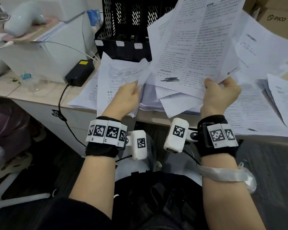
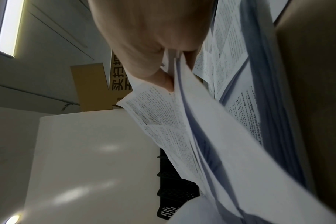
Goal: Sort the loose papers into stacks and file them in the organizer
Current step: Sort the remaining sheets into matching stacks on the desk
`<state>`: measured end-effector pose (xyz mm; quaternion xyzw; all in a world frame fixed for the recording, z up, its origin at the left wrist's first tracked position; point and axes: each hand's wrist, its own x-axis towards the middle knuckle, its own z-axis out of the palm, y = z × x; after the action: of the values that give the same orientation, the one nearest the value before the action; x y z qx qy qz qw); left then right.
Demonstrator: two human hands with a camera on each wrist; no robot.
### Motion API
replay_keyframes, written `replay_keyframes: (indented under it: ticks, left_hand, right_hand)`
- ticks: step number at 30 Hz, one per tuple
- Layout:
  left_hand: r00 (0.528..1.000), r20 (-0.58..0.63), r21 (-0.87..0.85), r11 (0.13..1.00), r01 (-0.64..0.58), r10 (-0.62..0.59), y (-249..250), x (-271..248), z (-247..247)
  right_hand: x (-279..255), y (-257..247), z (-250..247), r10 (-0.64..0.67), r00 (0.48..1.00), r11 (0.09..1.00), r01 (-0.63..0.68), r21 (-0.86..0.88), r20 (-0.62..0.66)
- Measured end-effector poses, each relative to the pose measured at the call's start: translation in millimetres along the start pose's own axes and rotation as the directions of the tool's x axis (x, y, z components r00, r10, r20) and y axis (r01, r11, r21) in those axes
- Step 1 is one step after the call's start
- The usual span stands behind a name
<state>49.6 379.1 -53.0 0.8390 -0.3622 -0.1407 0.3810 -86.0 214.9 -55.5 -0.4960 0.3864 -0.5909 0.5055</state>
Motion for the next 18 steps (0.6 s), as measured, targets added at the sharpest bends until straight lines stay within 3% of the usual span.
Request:
replay_keyframes:
  ticks: [4, 6, 11, 18]
  left_hand:
    - [0.95, -0.104, -0.109, 0.946, -0.305, 0.294, 6, -1, -8]
    - [0.931, -0.09, -0.162, 0.917, -0.365, 0.355, 4, -2, -11]
    - [0.946, -0.096, -0.122, 0.94, -0.319, 0.308, -10, -3, -17]
    - [0.994, -0.091, 0.146, 0.989, -0.038, 0.052, -42, 7, -26]
  right_hand:
    - [6, -3, -6, -0.008, 0.999, 1.0, 0.01, 0.03, -0.054]
    - [10, -6, -9, -0.021, 0.997, 0.998, 0.025, 0.05, -0.071]
    - [11, -8, -10, -0.009, 0.998, 0.998, 0.012, 0.068, -0.057]
    - [9, -5, -5, 0.028, 1.0, 0.998, -0.027, 0.064, -0.01]
